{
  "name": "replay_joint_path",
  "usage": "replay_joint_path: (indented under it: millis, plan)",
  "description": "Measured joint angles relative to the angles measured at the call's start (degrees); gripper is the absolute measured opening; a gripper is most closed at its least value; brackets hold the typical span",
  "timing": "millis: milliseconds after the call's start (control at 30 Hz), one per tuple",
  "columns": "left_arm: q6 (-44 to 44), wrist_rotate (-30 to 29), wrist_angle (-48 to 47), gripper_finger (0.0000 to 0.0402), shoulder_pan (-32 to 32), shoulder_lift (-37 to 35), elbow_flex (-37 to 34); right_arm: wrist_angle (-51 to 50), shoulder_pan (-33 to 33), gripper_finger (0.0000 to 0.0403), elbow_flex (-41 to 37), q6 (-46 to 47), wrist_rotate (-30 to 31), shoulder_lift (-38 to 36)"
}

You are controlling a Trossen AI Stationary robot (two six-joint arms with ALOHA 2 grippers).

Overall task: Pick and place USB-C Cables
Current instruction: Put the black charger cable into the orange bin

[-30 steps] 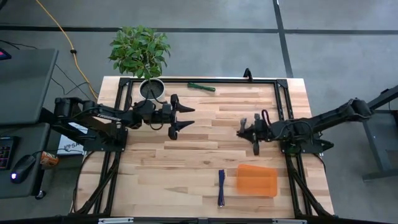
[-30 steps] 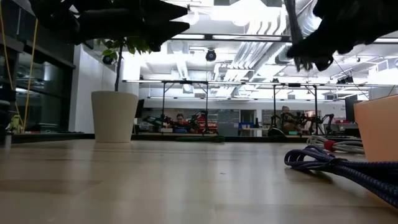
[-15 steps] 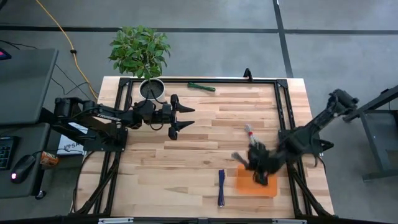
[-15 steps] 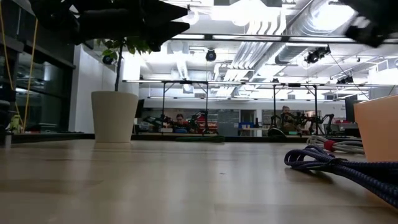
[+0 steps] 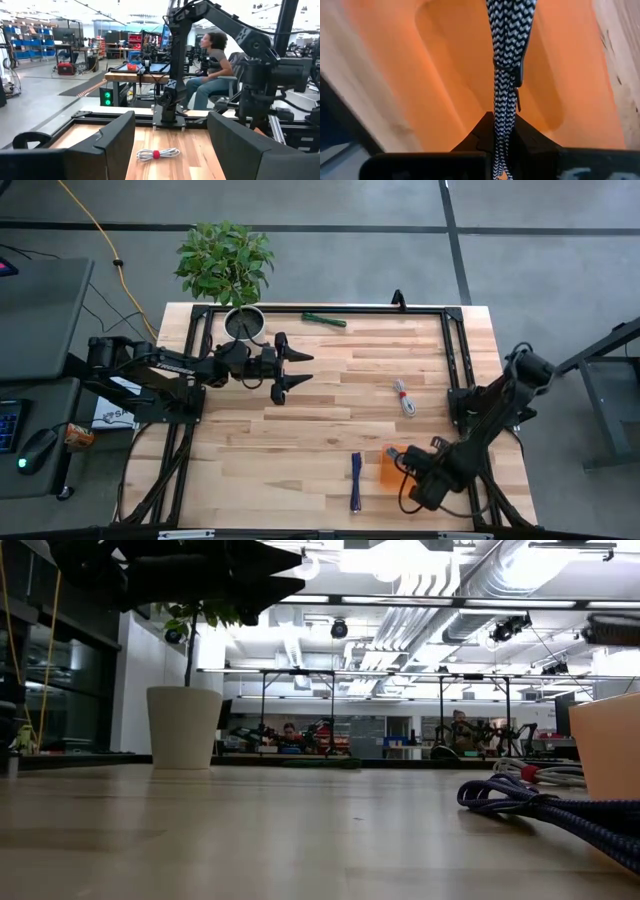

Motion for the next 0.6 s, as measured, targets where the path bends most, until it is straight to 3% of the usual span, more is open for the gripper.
replay_joint_path:
  millis: [600]
  plan:
    - [-0.78, -0.74, -0.28, 0.0229, -0.02, 0.00, 0.02, 0.82, -6.12, 0.0006, -0.26, -5.23, -11.24, 8.50]
